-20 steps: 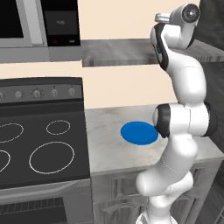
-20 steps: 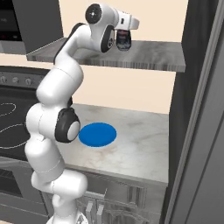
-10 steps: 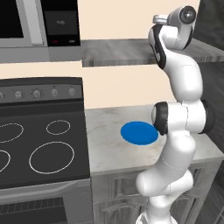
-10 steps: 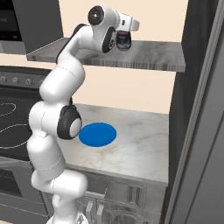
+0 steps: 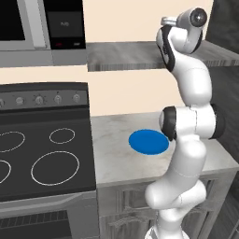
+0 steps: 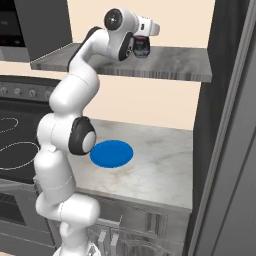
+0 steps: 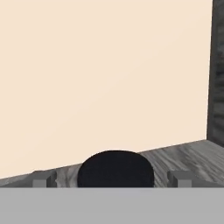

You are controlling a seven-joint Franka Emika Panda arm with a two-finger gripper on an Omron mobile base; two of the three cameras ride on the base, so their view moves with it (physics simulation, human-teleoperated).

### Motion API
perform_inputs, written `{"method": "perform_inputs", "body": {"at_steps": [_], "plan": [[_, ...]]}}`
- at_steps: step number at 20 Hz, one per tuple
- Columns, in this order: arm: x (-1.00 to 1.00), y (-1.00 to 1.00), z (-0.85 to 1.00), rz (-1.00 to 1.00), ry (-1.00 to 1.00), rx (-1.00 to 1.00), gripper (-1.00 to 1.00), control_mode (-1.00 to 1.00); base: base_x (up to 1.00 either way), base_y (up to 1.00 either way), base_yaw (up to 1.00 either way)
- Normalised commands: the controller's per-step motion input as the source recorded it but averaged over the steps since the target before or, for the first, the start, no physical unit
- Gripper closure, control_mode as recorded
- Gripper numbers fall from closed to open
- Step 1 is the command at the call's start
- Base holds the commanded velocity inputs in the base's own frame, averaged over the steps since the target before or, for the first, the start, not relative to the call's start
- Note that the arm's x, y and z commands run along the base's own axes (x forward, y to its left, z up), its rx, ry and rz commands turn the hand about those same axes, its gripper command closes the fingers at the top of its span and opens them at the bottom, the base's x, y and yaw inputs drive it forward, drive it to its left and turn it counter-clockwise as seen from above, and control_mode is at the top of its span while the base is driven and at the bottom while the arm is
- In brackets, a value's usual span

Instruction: Move the hot dog bun to the plate on the dining table and place the condiment next to that plate. Then navigate to the fridge and take the sausage and place it on the plate as well.

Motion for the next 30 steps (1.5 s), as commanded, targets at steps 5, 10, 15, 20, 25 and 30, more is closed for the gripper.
{"method": "perform_inputs", "body": {"at_steps": [5, 10, 15, 20, 25, 30], "plan": [[0.19, -0.03, 0.00, 0.03, 0.00, 0.00, 1.00, -1.00, 0.00, 0.00, 0.00], [0.15, -0.07, 0.00, 0.03, 0.00, 0.00, 1.00, -1.00, 0.00, 0.00, 0.00], [0.03, 0.00, 0.00, 0.00, 0.00, 0.00, 1.00, -1.00, 0.00, 0.00, 0.00], [0.00, 0.00, 0.00, 0.00, 0.00, 0.00, 1.00, -1.00, 0.00, 0.00, 0.00], [-0.49, -0.01, -0.04, -0.02, -0.08, 0.00, 1.00, -1.00, 0.00, 0.00, 0.00], [-0.98, 0.00, 0.05, 0.00, -0.04, 0.01, 1.00, -1.00, 0.00, 0.00, 0.00]]}}
